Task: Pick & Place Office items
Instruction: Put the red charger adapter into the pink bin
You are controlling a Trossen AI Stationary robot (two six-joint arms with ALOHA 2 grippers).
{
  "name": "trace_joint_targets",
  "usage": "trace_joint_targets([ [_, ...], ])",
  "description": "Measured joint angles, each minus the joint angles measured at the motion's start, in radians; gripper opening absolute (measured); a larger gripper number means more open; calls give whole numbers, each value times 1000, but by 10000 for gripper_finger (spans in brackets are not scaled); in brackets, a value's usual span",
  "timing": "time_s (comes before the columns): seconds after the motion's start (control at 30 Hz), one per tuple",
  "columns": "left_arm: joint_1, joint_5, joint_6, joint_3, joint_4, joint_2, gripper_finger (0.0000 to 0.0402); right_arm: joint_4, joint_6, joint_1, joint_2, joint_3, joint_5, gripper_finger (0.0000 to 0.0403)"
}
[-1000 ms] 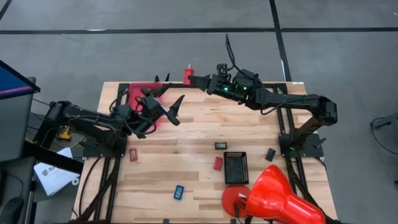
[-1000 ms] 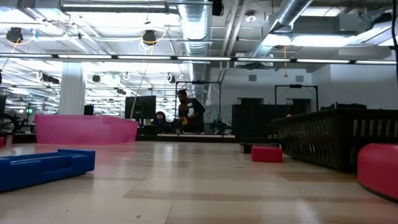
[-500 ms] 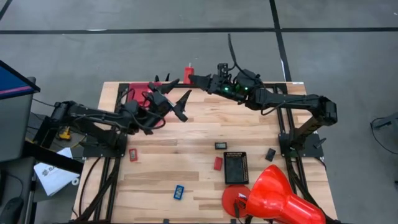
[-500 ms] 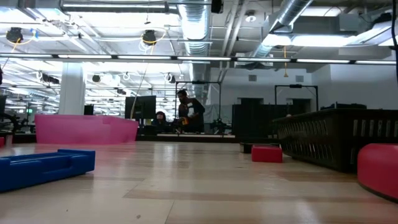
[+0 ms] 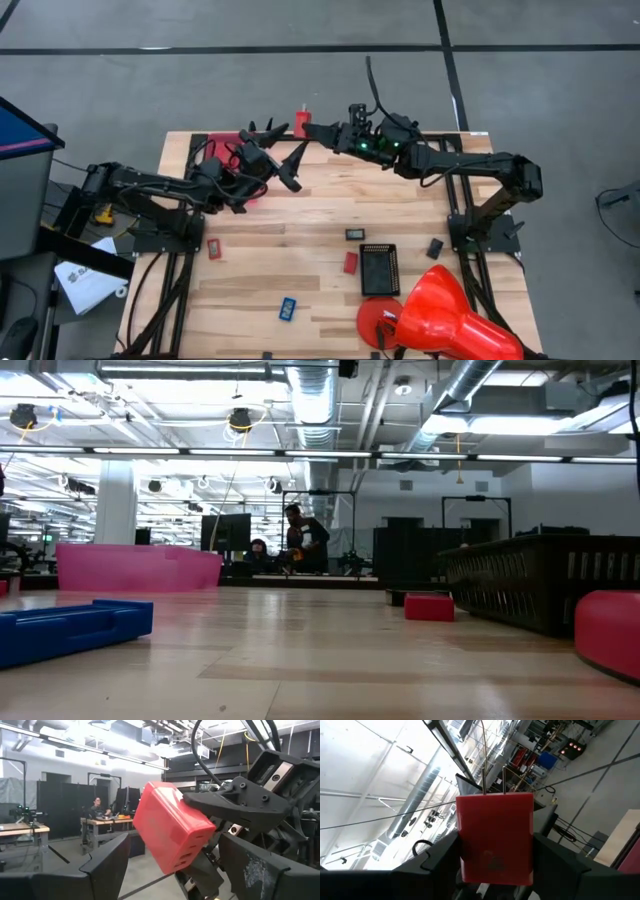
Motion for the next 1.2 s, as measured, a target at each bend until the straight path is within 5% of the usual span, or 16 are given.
trace_joint_targets([
  [0.47,10,-45,-38,25,-5,33,290,88,18,4,75,34,1,216],
  [0.9,18,-38,-42,26,-19,23,155,25,-15,-1,70,88,-36,216],
  [1.2,17,-37,-8,26,-18,24,153,21,6,-2,69,89,-52,216],
])
